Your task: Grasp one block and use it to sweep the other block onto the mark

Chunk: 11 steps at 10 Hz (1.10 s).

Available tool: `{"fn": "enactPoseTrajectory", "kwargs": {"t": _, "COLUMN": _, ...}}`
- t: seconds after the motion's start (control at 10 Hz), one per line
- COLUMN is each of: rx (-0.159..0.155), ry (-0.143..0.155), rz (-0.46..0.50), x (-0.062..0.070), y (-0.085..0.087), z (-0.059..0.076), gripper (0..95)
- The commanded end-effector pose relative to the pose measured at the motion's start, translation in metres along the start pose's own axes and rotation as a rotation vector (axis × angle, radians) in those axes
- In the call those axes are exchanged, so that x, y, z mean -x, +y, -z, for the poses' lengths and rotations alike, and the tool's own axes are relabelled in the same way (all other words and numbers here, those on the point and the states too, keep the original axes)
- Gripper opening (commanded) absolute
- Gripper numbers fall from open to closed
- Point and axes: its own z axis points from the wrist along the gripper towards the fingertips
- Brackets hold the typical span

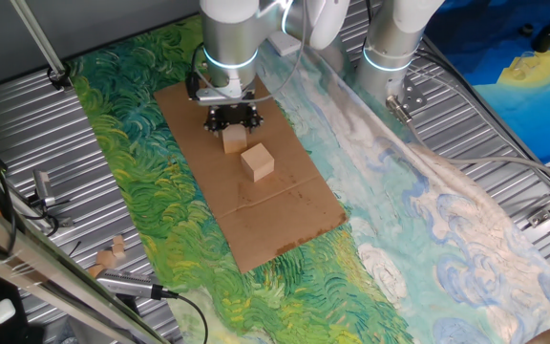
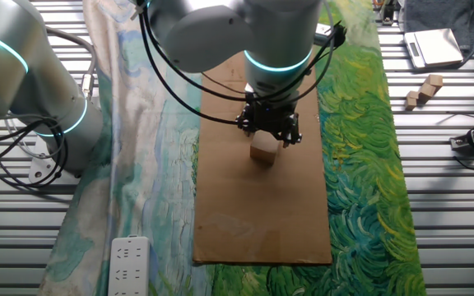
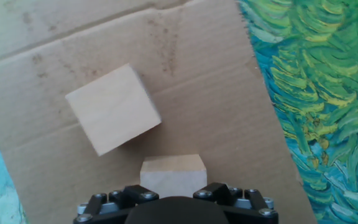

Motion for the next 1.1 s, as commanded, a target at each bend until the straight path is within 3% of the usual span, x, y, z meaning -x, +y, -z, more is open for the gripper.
{"fn": "enactPoseTrajectory", "kwargs": {"t": 0.1, "rx": 0.008, "ry": 0.002, "rz": -0.005, "x": 0.0013, "y": -0.0008, "z": -0.0015, "gripper": 38.0}}
{"fn": "enactPoseTrajectory", "kwargs": {"t": 0.2, "rx": 0.008, "ry": 0.001, "rz": -0.029, "x": 0.0013, "y": -0.0008, "z": -0.0015, "gripper": 0.0}}
{"fn": "enactPoseTrajectory", "kwargs": {"t": 1.1, "rx": 0.013, "ry": -0.015, "rz": -0.032, "x": 0.0013, "y": -0.0005, "z": -0.0015, "gripper": 0.0}}
